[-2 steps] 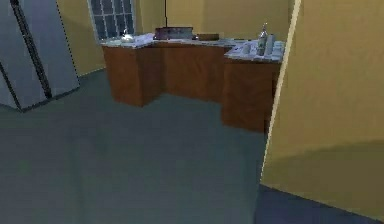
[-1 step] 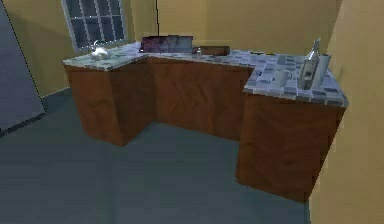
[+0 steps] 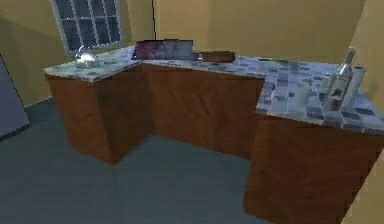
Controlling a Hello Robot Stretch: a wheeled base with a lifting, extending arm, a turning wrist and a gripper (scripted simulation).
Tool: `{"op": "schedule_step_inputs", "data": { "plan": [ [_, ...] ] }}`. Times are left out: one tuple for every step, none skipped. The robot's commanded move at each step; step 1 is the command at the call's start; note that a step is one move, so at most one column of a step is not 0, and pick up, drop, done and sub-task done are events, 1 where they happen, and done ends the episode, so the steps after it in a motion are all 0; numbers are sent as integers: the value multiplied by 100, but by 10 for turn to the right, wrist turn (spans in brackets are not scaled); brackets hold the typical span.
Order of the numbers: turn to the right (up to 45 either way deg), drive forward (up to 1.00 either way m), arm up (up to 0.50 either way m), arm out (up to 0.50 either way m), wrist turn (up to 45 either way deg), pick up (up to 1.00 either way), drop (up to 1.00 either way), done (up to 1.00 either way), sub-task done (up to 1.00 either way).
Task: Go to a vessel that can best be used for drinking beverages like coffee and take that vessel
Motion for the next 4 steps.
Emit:
{"op": "schedule_step_inputs", "data": {
  "plan": [
    [210, 0, 0, 0, 0, 0, 0, 0, 0],
    [0, 40, 0, 0, 0, 0, 0, 0, 0],
    [-450, 0, 0, 0, 0, 0, 0, 0, 0],
    [-300, 0, 0, 0, 0, 0, 0, 0, 0]
  ]
}}
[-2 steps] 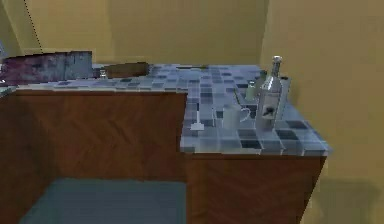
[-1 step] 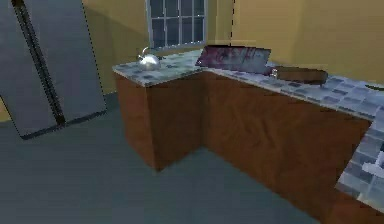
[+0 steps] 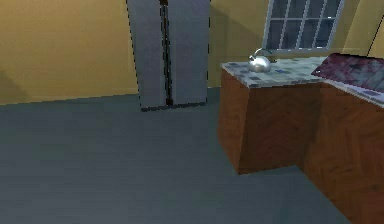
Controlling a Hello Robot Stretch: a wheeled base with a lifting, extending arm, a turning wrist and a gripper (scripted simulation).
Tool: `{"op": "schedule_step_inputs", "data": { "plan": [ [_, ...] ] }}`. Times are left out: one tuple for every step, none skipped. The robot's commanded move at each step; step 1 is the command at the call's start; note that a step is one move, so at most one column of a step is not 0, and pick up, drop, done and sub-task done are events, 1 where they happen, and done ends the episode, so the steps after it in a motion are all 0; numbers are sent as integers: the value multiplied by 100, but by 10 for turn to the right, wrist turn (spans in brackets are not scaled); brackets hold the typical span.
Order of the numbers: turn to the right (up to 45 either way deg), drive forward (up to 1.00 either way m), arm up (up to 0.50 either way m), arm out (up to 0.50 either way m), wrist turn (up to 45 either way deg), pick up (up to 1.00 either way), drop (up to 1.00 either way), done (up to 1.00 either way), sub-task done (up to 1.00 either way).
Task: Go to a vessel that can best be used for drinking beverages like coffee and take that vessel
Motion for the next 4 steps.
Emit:
{"op": "schedule_step_inputs", "data": {
  "plan": [
    [0, 0, 50, 0, 0, 0, 0, 0, 0],
    [0, 0, 38, 0, 0, 0, 0, 0, 0],
    [0, 0, 0, 50, 0, 0, 0, 0, 0],
    [0, 0, 0, 0, 450, 0, 0, 0, 0]
  ]
}}
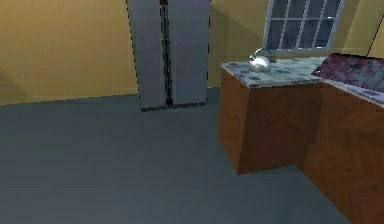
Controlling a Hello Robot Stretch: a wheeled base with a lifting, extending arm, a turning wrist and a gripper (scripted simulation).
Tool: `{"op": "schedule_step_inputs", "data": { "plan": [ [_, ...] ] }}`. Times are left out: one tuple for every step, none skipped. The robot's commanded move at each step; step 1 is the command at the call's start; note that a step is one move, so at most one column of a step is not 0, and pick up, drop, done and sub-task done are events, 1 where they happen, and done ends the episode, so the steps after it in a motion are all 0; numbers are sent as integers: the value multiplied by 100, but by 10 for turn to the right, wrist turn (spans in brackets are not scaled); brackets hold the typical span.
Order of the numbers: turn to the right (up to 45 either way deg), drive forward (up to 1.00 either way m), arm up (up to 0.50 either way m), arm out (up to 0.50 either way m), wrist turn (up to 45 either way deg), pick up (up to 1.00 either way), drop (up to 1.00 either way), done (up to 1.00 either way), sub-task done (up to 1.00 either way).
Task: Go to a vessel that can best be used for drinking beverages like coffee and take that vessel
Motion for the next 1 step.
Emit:
{"op": "schedule_step_inputs", "data": {
  "plan": [
    [0, 0, 0, 0, 450, 0, 0, 0, 0]
  ]
}}
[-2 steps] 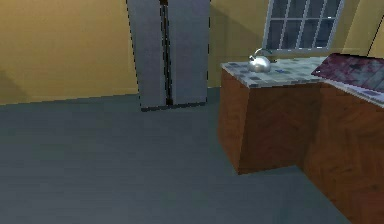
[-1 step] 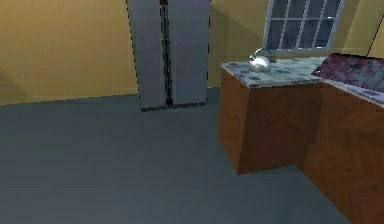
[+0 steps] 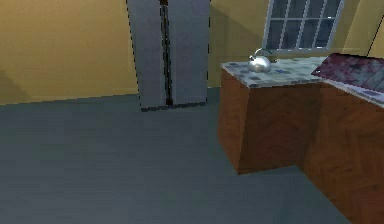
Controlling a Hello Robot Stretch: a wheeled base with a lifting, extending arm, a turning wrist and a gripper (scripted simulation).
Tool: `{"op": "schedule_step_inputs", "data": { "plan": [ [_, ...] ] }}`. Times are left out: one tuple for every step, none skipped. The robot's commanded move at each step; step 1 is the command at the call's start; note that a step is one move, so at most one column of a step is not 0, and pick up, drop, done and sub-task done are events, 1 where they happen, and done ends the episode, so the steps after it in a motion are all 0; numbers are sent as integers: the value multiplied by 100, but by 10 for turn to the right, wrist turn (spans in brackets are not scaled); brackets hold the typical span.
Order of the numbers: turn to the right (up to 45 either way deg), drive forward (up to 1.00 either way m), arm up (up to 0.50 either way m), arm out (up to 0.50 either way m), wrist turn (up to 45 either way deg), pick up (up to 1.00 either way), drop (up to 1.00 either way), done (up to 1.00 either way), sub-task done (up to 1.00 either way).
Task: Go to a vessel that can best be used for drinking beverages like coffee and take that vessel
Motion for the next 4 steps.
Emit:
{"op": "schedule_step_inputs", "data": {
  "plan": [
    [0, 0, 0, 0, 450, 0, 0, 0, 0],
    [0, 0, 0, 0, 120, 0, 0, 0, 0],
    [0, 0, -16, 0, 0, 0, 0, 0, 0],
    [0, 0, 0, 0, 0, 100, 0, 0, 0]
  ]
}}
